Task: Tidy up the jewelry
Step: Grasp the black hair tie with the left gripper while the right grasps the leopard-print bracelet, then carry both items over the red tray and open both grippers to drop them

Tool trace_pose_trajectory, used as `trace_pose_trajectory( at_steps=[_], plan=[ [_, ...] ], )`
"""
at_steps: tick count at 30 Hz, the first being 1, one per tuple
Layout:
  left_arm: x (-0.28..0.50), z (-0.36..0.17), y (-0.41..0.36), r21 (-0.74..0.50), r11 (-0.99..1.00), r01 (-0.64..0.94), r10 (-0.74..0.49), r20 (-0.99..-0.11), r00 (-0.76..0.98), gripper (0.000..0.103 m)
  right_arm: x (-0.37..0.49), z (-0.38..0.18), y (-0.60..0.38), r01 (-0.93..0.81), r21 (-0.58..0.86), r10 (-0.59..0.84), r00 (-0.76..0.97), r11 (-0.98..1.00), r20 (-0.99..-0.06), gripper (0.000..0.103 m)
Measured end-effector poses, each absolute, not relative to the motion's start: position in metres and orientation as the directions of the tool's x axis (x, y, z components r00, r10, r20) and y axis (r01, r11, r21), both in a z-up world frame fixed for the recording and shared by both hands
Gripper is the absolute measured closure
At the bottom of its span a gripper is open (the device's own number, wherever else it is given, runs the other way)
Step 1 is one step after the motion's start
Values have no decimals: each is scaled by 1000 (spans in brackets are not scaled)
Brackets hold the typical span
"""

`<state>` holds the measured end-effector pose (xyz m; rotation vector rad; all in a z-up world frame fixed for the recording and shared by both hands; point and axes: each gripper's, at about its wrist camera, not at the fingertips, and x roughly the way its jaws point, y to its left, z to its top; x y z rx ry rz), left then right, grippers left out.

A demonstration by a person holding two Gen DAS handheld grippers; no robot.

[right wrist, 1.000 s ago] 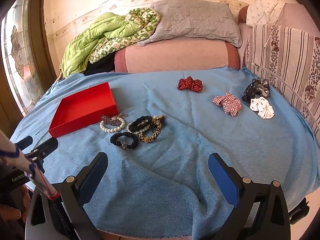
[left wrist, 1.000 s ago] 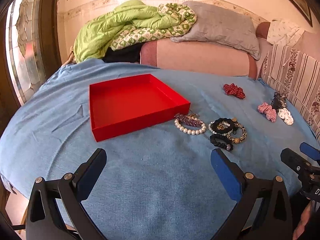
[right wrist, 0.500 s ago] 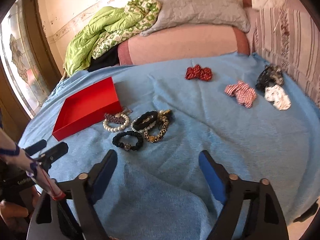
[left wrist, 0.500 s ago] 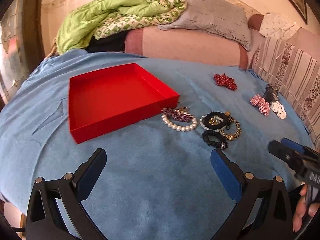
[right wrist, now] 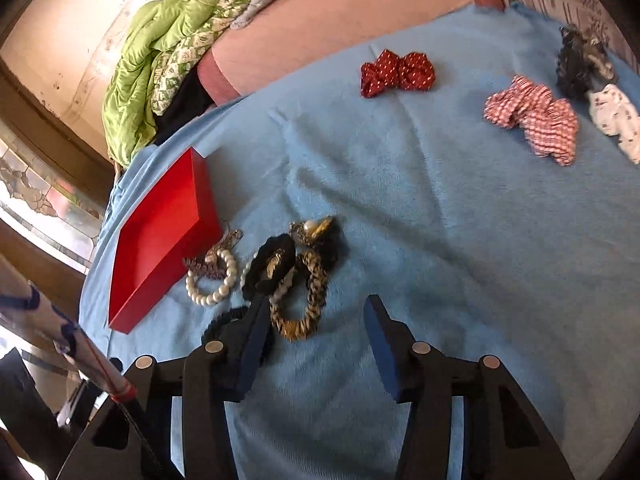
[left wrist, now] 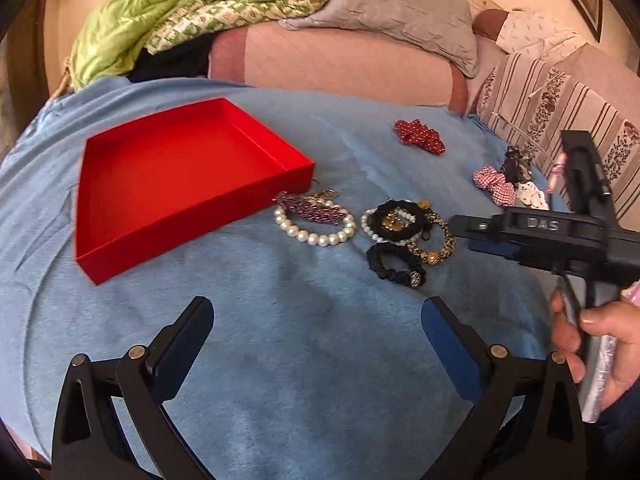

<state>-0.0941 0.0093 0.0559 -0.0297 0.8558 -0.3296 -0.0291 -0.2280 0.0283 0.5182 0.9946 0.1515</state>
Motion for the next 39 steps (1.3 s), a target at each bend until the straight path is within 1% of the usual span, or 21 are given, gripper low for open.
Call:
trace_pose_trajectory(
  at_steps=[1, 4, 5, 6, 7, 9, 10, 13, 15, 16, 18, 21, 23, 25, 27, 32, 39],
  plan=[
    [-92, 56, 8, -164, 947, 276, -304, -735, 606, 0, -25, 27, -226, 106, 483, 358, 541, 869, -761, 61],
    [-82, 54, 1, -184, 939, 291, -327, -740, 587, 0, -19, 19, -225, 113, 461, 344, 518, 880, -783, 66],
    [-80, 53, -2, -193, 935, 298, -338, -742, 579, 2, -18, 16, -226, 115, 474, 356, 512, 873, -781, 73],
    [-75, 51, -5, -210, 927, 311, -358, -745, 563, 9, -18, 14, -228, 110, 498, 382, 508, 860, -772, 86],
    [-72, 49, -7, -223, 922, 317, -370, -750, 548, 13, -19, 14, -228, 100, 510, 396, 509, 854, -764, 94],
    [-64, 44, -13, -252, 910, 329, -397, -758, 518, 28, -23, 23, -229, 72, 484, 374, 541, 872, -753, 94],
    [-61, 42, -15, -257, 908, 332, -402, -762, 508, 31, -26, 28, -230, 60, 472, 362, 559, 879, -746, 94],
    [-53, 37, -23, -271, 898, 347, -419, -766, 487, 34, -38, 48, -234, 36, 427, 310, 631, 904, -711, 94],
    [-50, 35, -28, -275, 892, 359, -428, -769, 475, 44, -44, 54, -239, 39, 429, 301, 656, 902, -692, 94],
    [-47, 33, -31, -271, 891, 365, -427, -774, 468, 47, -45, 55, -241, 41, 436, 303, 662, 899, -685, 94],
    [-43, 29, -38, -269, 887, 376, -429, -780, 456, 58, -48, 57, -245, 42, 453, 311, 670, 891, -674, 94],
    [-39, 24, -47, -266, 882, 390, -433, -784, 444, 67, -49, 59, -246, 37, 462, 318, 677, 886, -664, 94],
    [-38, 21, -52, -255, 882, 397, -426, -791, 439, 70, -50, 60, -245, 32, 459, 317, 681, 888, -660, 94],
    [-39, 18, -55, -234, 886, 401, -410, -799, 440, 80, -50, 62, -243, 20, 458, 321, 686, 889, -653, 94],
    [-42, 18, -55, -213, 885, 414, -404, -794, 455, 94, -52, 65, -242, 10, 457, 323, 694, 890, -644, 94],
    [-50, 31, -51, -202, 877, 436, -425, -749, 509, 94, -54, 71, -240, -7, 454, 323, 713, 891, -623, 94],
    [-58, 58, -46, -148, 882, 447, -415, -693, 589, 94, -57, 78, -232, -54, 453, 345, 729, 890, -591, 94]
  ],
)
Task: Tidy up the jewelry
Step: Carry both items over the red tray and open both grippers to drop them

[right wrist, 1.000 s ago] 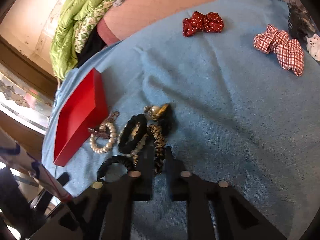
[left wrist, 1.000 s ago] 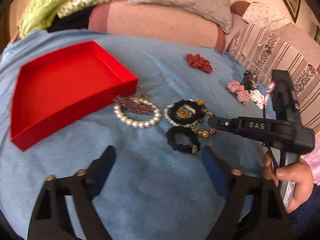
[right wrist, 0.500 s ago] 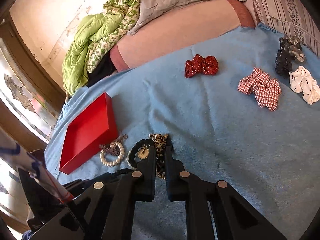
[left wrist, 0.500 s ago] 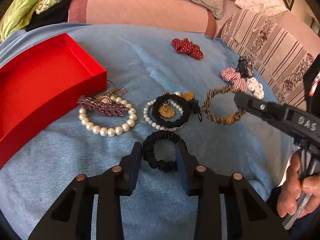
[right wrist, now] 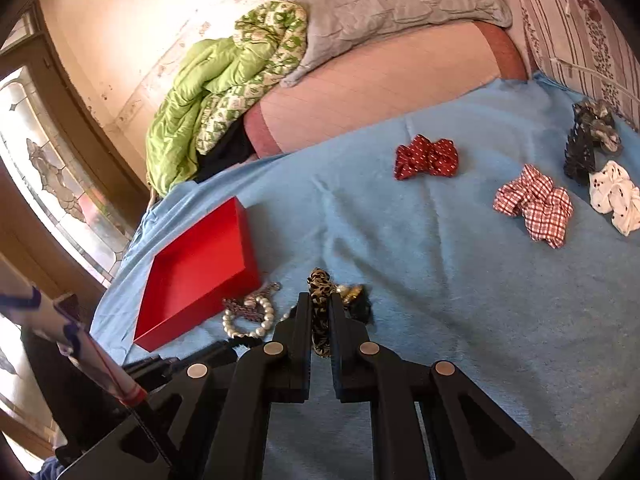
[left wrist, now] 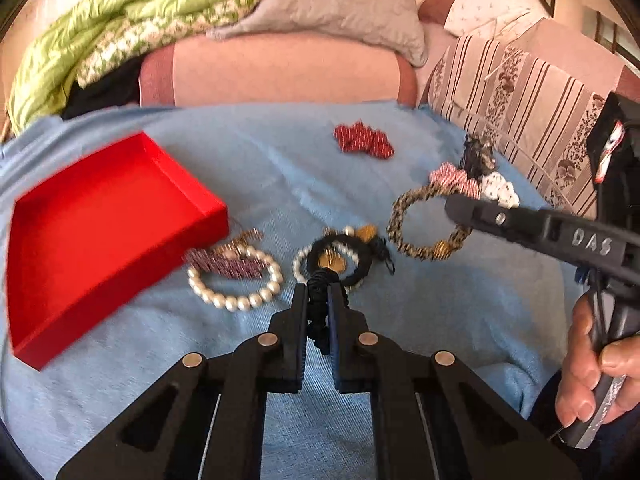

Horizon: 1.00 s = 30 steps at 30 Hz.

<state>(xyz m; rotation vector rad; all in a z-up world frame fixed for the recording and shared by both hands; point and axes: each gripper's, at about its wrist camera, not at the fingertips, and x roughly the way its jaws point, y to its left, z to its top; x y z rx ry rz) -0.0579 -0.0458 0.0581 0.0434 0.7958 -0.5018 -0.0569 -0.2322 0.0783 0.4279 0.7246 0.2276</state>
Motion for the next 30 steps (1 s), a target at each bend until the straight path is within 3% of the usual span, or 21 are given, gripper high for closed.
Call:
trace_pose_trajectory(
  at_steps=[15, 30],
  plan=[
    [-17, 104, -1, -120, 928, 352, -346, -627, 698, 94, -43, 84, -202, -114, 464, 396, 718, 878, -573, 94],
    [94, 105, 118, -233, 964, 127, -249, -624, 741, 94, 60, 121, -110, -245, 458, 497, 643, 854, -583, 94]
  ],
)
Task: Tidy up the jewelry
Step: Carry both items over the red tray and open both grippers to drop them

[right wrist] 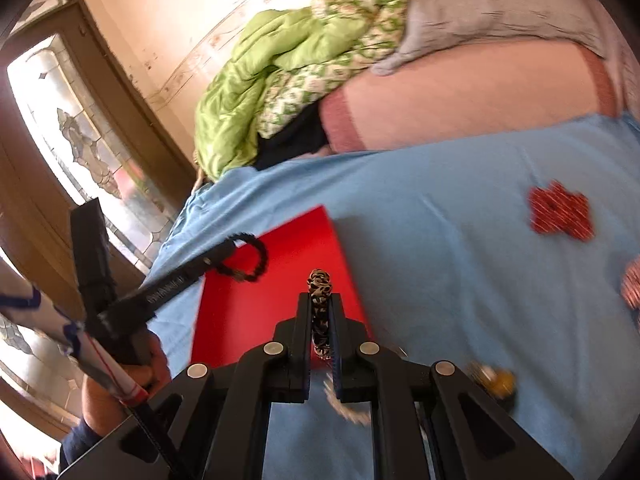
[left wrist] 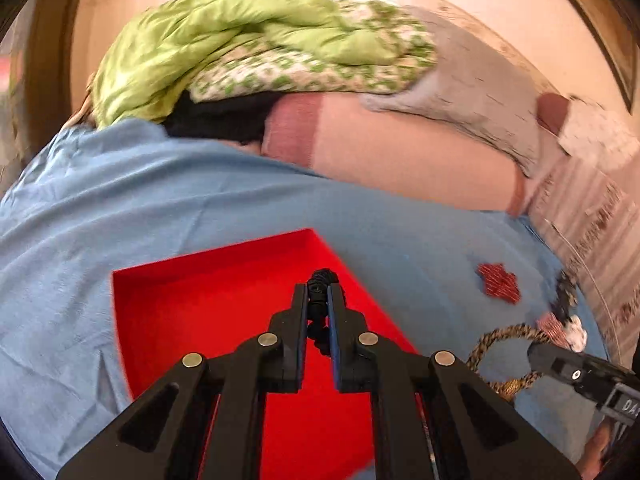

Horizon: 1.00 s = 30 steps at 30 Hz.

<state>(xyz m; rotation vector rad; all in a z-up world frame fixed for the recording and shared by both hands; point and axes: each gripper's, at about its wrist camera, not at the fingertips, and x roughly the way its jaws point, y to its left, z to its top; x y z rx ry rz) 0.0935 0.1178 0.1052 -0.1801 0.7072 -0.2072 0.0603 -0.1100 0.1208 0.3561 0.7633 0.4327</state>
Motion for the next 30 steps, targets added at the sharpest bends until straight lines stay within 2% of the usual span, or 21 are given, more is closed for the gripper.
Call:
trace_pose_trajectory(
  at_steps=[7, 16, 27, 30],
  plan=[
    [132, 78, 171, -287, 958, 13, -210, -669, 712, 94, 136, 109, -49, -260, 455, 514, 580, 852, -632, 94],
    [155, 54, 199, -333, 940, -71, -200, -709, 676, 94, 211, 70, 0, -203, 456, 492, 502, 867, -711, 94],
    [161, 45, 200, -329, 937, -116, -176, -733, 657, 94, 239, 37, 12, -164, 423, 449, 460, 891, -766, 93],
    [160, 46, 199, -316, 941, -120, -162, -734, 659, 89, 241, 35, 10, -158, 406, 431, 457, 900, -778, 93]
  ],
)
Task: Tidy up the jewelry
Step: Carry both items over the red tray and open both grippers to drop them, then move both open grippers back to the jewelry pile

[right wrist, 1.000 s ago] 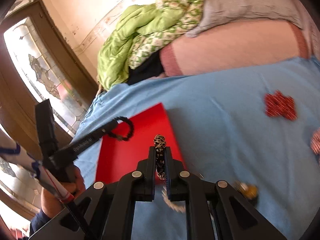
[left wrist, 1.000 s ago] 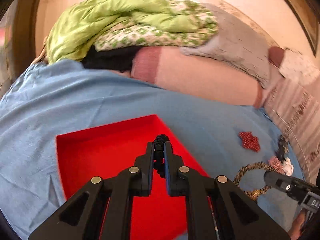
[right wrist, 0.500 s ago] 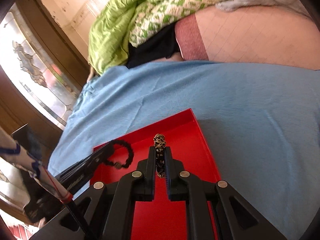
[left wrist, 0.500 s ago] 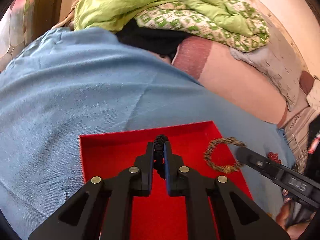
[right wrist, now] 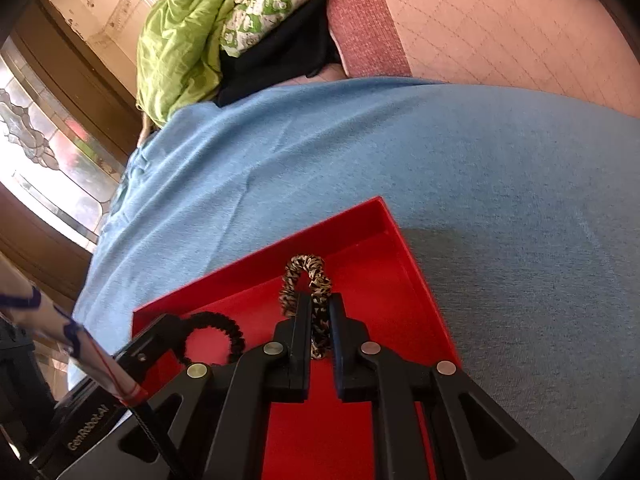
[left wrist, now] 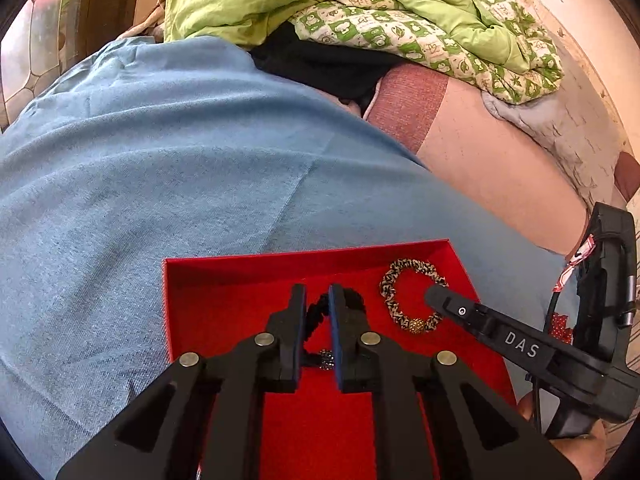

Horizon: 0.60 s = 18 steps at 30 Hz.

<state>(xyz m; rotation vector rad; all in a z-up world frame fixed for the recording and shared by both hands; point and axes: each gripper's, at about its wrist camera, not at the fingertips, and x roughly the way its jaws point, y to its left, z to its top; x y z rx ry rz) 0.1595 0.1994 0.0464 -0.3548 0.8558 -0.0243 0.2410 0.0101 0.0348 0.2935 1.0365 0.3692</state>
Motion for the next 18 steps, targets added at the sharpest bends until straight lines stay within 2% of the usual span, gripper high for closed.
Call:
trace_pose_trajectory(
  at_steps=[2, 3, 5, 11, 18],
  plan=[
    [158, 49, 198, -298, 947, -122, -145, -733, 665, 78, 241, 36, 9, -159, 395, 423, 458, 905, -782, 89],
    [157, 50, 197, -291, 949, -123, -138, -730, 669, 74, 240, 37, 9, -160, 392, 419, 461, 906, -782, 81],
    [156, 53, 198, -291, 949, -123, -135, -726, 675, 74, 238, 40, 5, -161, 390, 417, 477, 907, -774, 69],
    [150, 66, 200, -301, 947, -116, -137, -700, 701, 74, 221, 64, -14, -188, 419, 453, 512, 888, -730, 69],
    [134, 89, 174, -273, 961, -46, -152, -658, 737, 73, 150, 110, -67, -250, 395, 462, 593, 884, -660, 69]
  ],
)
